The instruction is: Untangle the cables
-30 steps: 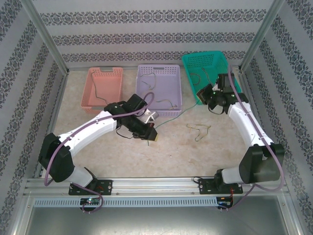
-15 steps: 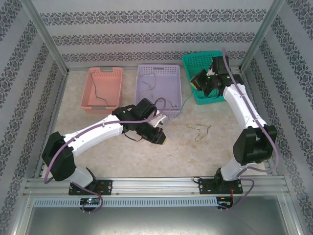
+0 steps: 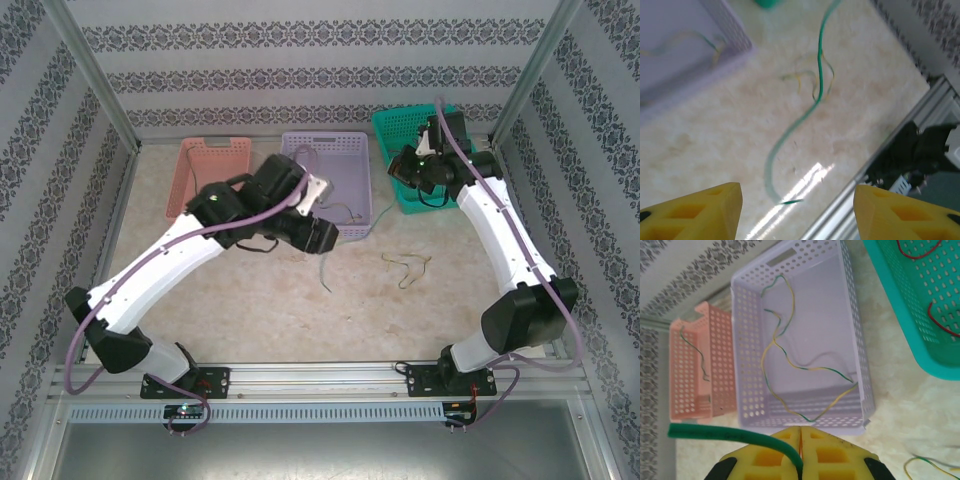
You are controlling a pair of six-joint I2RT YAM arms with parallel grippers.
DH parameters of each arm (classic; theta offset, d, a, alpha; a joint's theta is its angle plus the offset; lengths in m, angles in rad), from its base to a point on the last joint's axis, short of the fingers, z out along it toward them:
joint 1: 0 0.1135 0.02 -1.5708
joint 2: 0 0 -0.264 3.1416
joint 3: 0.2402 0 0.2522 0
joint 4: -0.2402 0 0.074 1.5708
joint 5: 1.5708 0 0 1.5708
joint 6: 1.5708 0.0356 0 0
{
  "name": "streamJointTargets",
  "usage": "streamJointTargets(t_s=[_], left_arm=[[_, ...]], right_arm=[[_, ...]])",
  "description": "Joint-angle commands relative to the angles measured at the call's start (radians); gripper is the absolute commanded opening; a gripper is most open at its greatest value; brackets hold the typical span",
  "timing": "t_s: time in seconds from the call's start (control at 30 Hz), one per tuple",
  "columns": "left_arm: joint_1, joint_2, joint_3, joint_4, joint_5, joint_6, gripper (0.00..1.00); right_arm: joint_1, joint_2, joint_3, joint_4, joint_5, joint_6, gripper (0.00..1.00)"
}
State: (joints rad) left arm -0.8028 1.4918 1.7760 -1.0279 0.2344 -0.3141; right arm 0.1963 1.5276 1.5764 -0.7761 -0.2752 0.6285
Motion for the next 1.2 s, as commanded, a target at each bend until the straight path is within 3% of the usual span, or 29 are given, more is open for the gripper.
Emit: streamJointTargets(t_s=[0.0,0.23,0.53,0.8,0.97,1.17], left_arm=[[0.013,-0.006,0.106,-0.130,-0.122,0.071,0.63],[0.025,0.115,0.123,-0.025,0.096,0.145,0.65],[0.016,0.186,-0.030,0.176,0.236,0.221,0.64],[0.000,0.177,-0.122,0.245,0.310,0.186,0.43],[-0.004,0.114,-0.179,0.305,0.290,0.140,0.52],[0.008,0.045,-0.205,0.288,0.093,0.049,0.61]], right_arm=[[0.027,-0.024,0.048,-0.086,0.077,-0.091,0.00],[0.111,0.002,0.105,-0.107,0.022,-0.137,0.00],[0.157,0.010,0.105,-0.053,-0.114,-0.047,0.00],[0.154,-0.002,0.089,-0.023,-0.143,0.002,0.00],[0.142,0.000,0.083,-0.024,-0.143,-0.008,0.00],[0.141,0.001,0.071,-0.022,-0.151,-0.019,0.00]])
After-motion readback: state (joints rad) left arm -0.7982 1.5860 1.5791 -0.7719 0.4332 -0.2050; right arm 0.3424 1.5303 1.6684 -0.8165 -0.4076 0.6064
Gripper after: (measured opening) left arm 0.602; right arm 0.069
